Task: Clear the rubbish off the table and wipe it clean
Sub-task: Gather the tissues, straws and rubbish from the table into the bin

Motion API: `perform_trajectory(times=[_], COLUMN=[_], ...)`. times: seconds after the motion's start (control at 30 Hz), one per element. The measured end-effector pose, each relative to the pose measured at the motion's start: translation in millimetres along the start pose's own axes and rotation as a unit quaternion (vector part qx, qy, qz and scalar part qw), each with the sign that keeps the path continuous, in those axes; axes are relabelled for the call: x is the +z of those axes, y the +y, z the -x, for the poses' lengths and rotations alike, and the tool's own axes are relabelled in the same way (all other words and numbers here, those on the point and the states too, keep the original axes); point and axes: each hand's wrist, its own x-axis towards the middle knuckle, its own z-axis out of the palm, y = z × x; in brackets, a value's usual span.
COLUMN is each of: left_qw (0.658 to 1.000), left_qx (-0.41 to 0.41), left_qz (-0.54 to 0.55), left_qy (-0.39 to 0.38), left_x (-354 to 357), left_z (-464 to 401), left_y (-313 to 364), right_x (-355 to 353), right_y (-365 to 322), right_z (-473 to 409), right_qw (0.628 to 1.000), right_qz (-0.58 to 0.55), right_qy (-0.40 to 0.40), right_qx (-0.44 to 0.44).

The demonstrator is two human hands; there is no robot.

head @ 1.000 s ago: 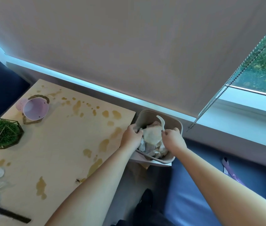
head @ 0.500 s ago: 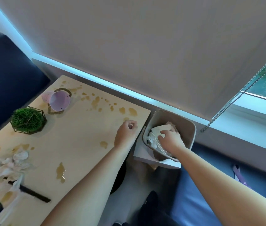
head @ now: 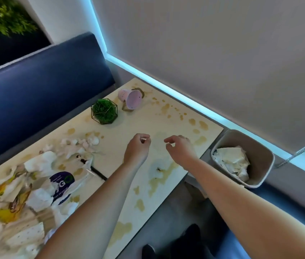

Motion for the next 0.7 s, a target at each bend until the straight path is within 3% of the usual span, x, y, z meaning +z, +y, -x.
perform_trajectory(times=[0.3, 0.7], left_qw=[0.998, 0.992], left_qx=[-0.040, -0.084], left_qz=[-0.022, -0.021], left_qy=[0.047, 0.092], left_x=[-105, -175], left_z=[18, 7], left_y=[-72, -148], right_x=[77, 143], right_y=[-87, -145], right_z=[18, 2], right_qw=[0.996, 0.980], right_qz=[0.017, 0.081], right_qy=[-0.043, -0.129], right_qx=[-0.075, -0.127])
